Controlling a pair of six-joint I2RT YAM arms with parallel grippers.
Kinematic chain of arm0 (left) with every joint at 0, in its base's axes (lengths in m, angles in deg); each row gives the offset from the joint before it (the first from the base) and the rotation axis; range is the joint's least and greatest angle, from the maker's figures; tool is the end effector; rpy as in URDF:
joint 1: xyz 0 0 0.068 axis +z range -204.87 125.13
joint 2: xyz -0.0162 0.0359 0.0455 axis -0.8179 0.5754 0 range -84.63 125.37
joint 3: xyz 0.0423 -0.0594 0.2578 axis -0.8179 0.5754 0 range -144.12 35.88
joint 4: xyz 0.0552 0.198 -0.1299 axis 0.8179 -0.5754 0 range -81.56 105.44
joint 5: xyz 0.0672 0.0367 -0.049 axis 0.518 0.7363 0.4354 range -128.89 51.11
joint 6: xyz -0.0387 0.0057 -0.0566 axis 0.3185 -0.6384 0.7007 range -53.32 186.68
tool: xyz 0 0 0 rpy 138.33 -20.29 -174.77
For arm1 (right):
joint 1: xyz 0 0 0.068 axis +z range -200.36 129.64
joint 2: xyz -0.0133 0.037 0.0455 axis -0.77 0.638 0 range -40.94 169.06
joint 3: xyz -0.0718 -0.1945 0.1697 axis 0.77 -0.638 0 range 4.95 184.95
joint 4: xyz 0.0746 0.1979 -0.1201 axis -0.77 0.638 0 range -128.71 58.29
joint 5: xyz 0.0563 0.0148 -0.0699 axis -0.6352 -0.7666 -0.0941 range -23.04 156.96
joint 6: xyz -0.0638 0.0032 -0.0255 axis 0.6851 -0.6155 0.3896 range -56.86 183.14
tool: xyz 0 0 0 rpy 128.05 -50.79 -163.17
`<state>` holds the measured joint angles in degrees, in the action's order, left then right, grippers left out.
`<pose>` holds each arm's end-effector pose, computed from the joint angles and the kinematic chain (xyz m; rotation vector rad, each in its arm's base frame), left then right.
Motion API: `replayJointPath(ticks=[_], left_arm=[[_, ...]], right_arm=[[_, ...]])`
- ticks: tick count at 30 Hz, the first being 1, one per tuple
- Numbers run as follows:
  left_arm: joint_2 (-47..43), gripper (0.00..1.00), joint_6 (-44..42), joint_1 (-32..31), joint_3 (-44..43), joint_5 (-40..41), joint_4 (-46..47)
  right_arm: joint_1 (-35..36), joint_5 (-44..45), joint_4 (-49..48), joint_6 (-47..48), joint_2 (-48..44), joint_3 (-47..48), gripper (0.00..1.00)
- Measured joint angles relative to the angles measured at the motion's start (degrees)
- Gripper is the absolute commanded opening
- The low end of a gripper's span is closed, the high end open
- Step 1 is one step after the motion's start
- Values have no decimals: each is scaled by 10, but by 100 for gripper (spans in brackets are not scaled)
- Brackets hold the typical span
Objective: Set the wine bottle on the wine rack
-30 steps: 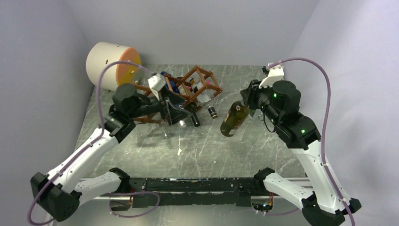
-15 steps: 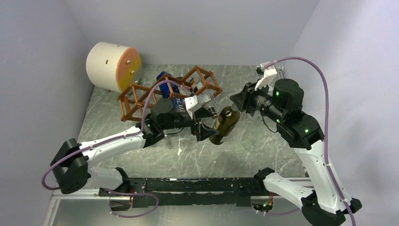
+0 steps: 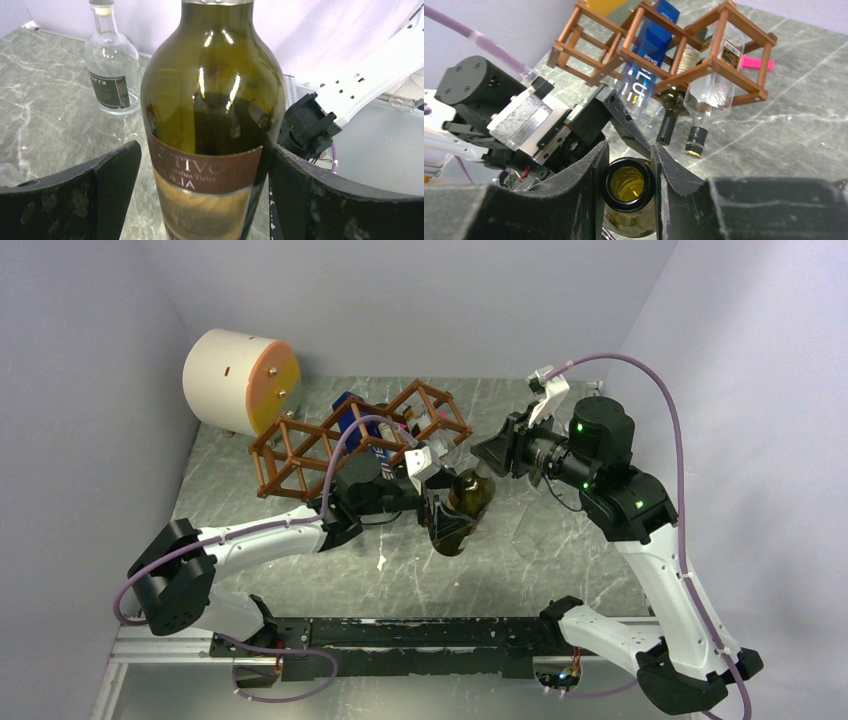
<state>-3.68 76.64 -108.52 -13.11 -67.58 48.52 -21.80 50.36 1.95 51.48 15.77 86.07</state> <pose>0.1712 -0.2776 0.3032 1.0091 1.3657 -1.2399 0.1511 0.1003 0.4422 -0.4846 1.8484 0.7501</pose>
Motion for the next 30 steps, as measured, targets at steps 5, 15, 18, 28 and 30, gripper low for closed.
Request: replayJointPath(ticks=[5,15,18,28,30], left_arm=[[4,97,14,0,5,-5,30],[-5,15,8,-1,37,-35,90],[-12,7,-6,-1,38,-35,94],[-38,7,-220,-1,-15,-15,-76],[-38,7,-294,-1,-43,6,-118]], right_arm=[[0,-29,-21,-7,-4,0,0],[0,-69,-55,-13,-30,-10,0],[0,-75,-63,-16,-37,-14,38],[0,-90,-109,-37,-83,-10,77],[0,-85,-103,-36,-85,8,77]])
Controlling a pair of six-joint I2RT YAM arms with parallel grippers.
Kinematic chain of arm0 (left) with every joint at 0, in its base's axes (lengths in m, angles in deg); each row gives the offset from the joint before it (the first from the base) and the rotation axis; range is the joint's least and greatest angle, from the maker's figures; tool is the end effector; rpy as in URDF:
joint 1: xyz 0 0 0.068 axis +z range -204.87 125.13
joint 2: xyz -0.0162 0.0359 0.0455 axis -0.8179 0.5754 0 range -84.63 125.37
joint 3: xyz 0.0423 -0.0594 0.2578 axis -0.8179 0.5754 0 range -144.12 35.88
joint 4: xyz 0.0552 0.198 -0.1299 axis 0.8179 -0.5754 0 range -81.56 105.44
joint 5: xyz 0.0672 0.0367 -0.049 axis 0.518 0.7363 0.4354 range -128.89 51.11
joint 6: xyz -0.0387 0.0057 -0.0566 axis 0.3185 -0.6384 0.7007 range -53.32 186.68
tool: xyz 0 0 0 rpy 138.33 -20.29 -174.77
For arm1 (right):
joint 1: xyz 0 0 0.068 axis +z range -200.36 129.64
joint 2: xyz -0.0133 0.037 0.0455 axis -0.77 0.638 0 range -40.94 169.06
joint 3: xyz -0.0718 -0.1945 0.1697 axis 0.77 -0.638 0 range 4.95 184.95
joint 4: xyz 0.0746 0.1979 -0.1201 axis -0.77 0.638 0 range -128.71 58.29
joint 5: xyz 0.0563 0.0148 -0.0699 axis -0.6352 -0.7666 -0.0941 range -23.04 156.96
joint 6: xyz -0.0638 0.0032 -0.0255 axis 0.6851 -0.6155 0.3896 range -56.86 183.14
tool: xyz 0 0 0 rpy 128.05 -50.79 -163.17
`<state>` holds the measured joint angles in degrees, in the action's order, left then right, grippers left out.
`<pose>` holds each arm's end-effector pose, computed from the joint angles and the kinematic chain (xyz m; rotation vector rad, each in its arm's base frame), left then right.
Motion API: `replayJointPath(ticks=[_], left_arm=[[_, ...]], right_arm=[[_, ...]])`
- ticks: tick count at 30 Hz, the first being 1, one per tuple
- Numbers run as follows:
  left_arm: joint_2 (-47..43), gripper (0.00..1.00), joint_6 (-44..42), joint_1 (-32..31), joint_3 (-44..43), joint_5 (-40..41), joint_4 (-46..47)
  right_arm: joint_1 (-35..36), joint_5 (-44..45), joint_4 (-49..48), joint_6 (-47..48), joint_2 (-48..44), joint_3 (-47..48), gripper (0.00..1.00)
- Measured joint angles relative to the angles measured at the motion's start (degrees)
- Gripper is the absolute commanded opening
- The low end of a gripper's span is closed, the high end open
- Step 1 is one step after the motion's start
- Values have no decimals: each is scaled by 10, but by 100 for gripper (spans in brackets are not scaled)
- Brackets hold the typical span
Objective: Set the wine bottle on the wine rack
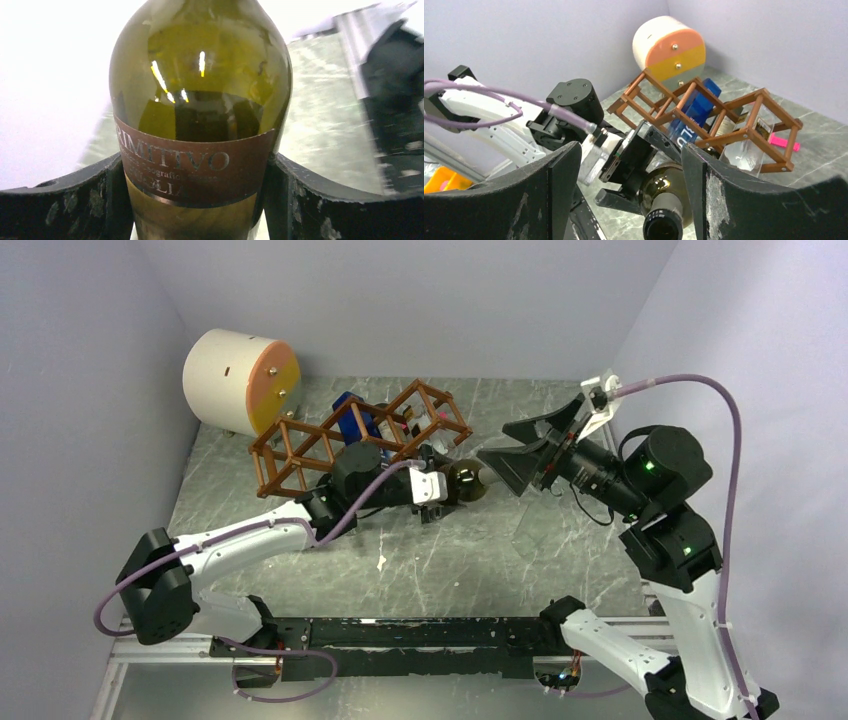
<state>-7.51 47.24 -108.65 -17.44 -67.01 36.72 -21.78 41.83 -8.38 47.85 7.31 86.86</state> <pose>0.1655 -0.2701 0.3244 1.2873 1.0769 -0.8514 0.0995 0.0810 0.4889 -0.5433 1.4983 0.9348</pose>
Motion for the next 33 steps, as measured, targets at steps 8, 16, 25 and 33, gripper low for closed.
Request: replayJointPath(ticks=[8,16,25,33], left_arm=[[-1,7,-293,5,-74,77,-64],[8,7,-516,27,-126,125,-98],[9,7,-681,46,-128,139,-117],[-4,7,-748,46,-126,138,-132]], right_arm=[[0,57,52,10,26,66,77],[0,116,121,20,43,87,77],[0,120,202,61,63,72,74],[0,78,218,80,92,29,71]])
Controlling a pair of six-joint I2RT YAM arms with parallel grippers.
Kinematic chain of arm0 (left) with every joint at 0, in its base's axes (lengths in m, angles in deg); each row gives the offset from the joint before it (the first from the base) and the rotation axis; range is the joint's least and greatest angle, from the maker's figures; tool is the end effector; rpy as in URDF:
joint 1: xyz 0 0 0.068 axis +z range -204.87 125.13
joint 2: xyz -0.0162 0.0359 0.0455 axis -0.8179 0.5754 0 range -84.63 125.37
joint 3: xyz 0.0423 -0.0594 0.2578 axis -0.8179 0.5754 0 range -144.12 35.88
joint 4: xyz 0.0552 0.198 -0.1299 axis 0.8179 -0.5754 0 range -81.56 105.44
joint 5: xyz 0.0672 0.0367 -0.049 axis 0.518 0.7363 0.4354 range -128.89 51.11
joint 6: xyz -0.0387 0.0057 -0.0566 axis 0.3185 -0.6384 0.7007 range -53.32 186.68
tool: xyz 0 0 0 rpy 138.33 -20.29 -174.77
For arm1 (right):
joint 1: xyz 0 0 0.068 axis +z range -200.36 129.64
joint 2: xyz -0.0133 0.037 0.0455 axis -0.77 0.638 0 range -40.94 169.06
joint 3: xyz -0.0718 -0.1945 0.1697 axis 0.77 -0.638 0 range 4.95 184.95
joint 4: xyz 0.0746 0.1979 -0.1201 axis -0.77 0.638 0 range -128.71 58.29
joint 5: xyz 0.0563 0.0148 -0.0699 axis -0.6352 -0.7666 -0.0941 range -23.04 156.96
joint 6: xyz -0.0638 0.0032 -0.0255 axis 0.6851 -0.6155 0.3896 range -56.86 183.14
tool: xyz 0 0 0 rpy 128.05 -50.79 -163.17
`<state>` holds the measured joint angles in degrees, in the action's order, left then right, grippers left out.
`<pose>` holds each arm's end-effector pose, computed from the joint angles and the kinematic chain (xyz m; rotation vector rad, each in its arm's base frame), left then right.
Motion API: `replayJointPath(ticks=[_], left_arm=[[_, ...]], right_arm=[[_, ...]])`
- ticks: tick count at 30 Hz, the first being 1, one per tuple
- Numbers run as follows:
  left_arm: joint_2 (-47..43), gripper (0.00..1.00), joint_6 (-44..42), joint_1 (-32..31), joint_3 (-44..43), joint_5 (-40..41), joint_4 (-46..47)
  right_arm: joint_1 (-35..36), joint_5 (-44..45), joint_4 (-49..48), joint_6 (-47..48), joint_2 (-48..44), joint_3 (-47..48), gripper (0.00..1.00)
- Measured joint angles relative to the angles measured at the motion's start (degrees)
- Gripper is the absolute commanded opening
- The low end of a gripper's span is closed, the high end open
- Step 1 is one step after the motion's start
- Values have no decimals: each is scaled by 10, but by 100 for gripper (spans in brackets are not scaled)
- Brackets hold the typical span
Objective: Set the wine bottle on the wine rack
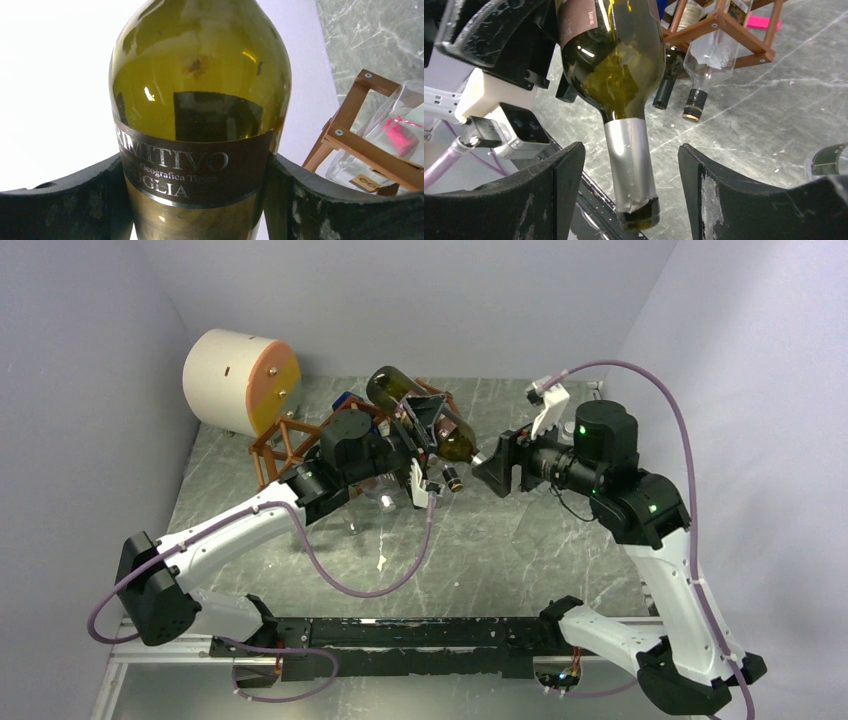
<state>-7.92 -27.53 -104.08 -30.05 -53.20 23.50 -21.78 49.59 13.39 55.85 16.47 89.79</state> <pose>0.1993 -0.2519 0.3762 1.5992 0.3243 0.4035 0.1401 0.0951 0.4358 -0.5732 1.9687 0.6995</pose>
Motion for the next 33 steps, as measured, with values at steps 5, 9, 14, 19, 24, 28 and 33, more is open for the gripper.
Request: replayJointPath(ticks=[5,9,14,19,24,28,33], left_arm=[[-8,7,-29,0,1,-3,-3],[-8,7,-48,0,3,-5,-6],[-8,7,-54,0,3,-5,-6],[-7,7,-56,0,3,-5,-7],[-4,7,-67,0,3,-3,-9],[1,7,-75,0,3,3,-9],[5,7,-71,0,-2,9,-11]], right_arm=[[0,-24,0,1,30,0,66],[0,-43,0,0,54,-4,65],[0,-63,-10,0,61,-21,63],[0,-71,-23,-1,65,-37,63],[0,-76,-37,0,81,-36,62],[0,-79,-40,1,93,-36,59],[0,-80,-43,5,96,-36,36]])
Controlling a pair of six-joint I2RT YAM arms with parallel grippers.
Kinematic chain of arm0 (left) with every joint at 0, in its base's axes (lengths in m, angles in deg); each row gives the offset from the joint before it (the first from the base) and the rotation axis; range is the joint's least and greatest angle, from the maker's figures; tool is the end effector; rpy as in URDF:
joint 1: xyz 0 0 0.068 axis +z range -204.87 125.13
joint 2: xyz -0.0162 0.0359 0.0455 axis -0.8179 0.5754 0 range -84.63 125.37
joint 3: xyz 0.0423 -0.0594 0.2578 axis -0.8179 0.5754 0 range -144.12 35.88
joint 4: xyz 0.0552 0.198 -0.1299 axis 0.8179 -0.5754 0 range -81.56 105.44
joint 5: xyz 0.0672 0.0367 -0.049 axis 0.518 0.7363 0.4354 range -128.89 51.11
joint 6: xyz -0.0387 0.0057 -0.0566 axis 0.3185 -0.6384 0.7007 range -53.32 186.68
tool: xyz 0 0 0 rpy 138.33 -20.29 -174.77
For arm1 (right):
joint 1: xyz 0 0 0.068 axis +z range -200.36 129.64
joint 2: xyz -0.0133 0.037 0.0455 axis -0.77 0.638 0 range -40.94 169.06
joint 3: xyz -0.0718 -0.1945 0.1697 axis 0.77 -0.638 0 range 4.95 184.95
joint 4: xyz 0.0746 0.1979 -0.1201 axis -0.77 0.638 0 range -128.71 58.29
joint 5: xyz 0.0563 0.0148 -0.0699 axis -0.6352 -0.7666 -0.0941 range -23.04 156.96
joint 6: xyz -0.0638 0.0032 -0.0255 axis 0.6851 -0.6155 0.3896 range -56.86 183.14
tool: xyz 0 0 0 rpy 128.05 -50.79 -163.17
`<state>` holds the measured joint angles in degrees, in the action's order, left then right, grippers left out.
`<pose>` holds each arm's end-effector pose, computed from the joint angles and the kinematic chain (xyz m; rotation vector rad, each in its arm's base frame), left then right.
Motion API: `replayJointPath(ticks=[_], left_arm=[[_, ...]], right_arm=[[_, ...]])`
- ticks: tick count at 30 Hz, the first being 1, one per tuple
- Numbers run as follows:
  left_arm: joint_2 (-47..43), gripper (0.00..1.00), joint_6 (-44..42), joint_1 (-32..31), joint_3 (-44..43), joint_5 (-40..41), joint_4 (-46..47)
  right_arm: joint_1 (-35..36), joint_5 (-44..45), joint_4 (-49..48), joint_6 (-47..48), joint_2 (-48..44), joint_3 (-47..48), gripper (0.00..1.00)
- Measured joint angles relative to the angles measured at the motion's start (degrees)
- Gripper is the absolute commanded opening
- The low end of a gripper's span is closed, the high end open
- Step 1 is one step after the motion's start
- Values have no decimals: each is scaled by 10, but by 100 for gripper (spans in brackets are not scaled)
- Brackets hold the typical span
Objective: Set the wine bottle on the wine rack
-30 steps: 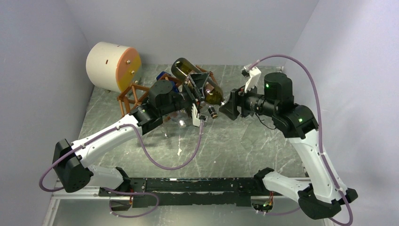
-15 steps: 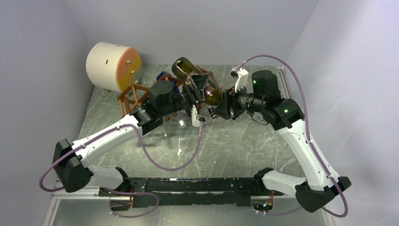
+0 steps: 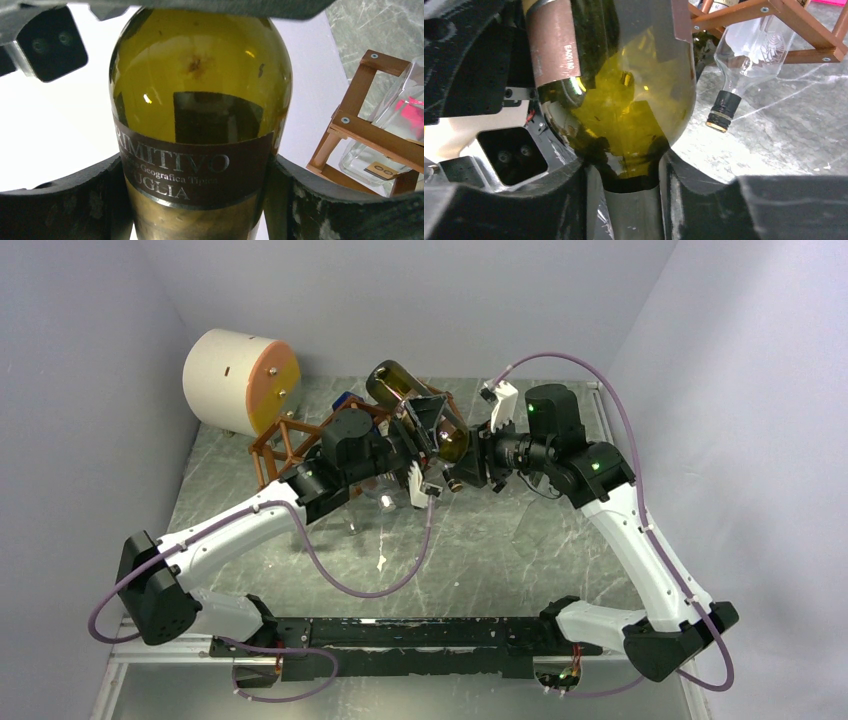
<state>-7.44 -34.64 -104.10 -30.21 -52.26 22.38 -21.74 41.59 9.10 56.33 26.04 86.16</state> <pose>0.2013 -0.2531 0.3722 1.6470 0.2463 0.5018 0.1871 0.1292 0.3967 -0.6753 2.1052 0.8289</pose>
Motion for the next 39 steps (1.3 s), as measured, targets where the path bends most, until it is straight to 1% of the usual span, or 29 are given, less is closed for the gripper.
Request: replayJointPath(ticks=[3,5,6,7,8,9,10,11,12,14,16,18,22,26,28,30,33,36,39], left_arm=[[7,7,12,0,-13,6,-11],[10,7,23,0,-24,8,-23],[10,7,26,0,-28,8,-29],[10,11,28,-1,-30,8,-33],[10,19,30,-1,-33,8,-38],[11,30,32,-2,-35,9,-40],[12,43,34,-2,-36,9,-42],[12,63,35,-2,-36,9,-42],[12,77,37,-3,-36,10,-42],[12,100,38,-4,-36,11,-39],[11,99,49,-5,-24,12,-6],[7,99,58,-5,1,13,57],[5,99,57,-6,22,13,115],[1,99,65,-6,26,13,138],[-4,99,86,-6,26,14,147],[-8,99,124,-7,23,19,147],[-9,99,207,-8,-3,46,142],[-9,99,316,-9,-40,104,161],[-10,99,444,-9,-84,180,168]], right_arm=[[3,-8,-2,5,-3,0,13],[4,-6,-3,2,-7,0,0],[5,-7,-4,3,-8,0,0],[5,-6,-3,1,-9,0,0],[6,-4,-3,-1,-10,0,0],[7,-2,-3,-4,-10,0,0],[7,0,-4,-7,-11,0,0],[8,1,-3,-9,-12,0,0],[9,3,-3,-12,-13,0,0],[10,7,-4,-18,-16,-1,0],[11,17,-5,-23,-21,-3,0],[10,36,-11,-34,-27,-3,0],[9,97,-24,-53,-43,-7,0],[7,165,-40,-71,-64,-12,0],[7,190,-50,-77,-71,-12,0],[7,204,-60,-82,-74,-12,0],[7,214,-82,-86,-74,-19,0],[7,219,-99,-91,-73,-35,0],[7,219,-104,-94,-70,-44,0]])
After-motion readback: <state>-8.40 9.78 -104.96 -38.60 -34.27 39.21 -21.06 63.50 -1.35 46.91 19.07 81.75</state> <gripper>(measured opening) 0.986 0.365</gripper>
